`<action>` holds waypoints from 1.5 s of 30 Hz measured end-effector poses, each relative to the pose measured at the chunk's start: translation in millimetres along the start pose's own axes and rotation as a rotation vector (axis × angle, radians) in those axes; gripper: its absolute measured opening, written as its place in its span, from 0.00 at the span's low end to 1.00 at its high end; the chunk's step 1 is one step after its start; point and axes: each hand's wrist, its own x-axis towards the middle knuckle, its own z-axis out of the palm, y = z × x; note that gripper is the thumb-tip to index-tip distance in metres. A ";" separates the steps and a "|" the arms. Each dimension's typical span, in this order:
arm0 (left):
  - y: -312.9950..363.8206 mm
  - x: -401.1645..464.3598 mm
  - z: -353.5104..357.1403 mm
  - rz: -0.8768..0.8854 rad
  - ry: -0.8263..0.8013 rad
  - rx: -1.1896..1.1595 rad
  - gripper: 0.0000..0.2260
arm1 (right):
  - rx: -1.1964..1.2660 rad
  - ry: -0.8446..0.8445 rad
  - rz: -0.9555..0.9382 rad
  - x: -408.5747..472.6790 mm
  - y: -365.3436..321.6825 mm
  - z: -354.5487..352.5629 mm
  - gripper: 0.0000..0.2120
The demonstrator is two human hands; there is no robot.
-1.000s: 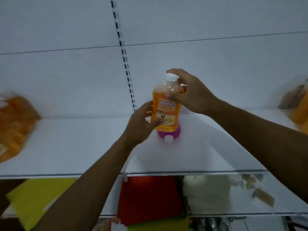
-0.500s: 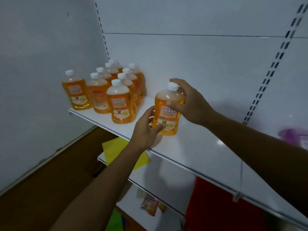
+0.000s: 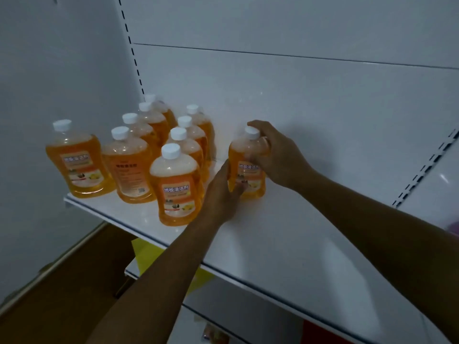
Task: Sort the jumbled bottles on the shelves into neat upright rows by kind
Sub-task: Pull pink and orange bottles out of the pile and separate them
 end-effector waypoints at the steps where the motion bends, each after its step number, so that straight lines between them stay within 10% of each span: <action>1: -3.1 8.4 2.1 -0.010 -0.007 -0.011 0.23 | -0.002 0.007 0.004 5.7 4.6 2.4 0.27; 18: -20.8 41.8 17.6 -0.082 0.007 0.151 0.26 | -0.044 0.034 -0.007 37.9 48.7 17.7 0.30; 25: -2.7 7.5 25.2 -0.033 -0.098 0.251 0.22 | -0.098 -0.014 0.054 22.8 51.0 18.2 0.49; 30: 17.2 -36.5 65.9 -0.004 0.027 0.488 0.38 | -0.129 0.046 0.080 -43.0 69.2 -36.8 0.43; 45: 151.8 -97.0 310.0 0.091 -0.666 0.165 0.23 | -0.491 -0.019 0.532 -310.6 183.9 -253.5 0.20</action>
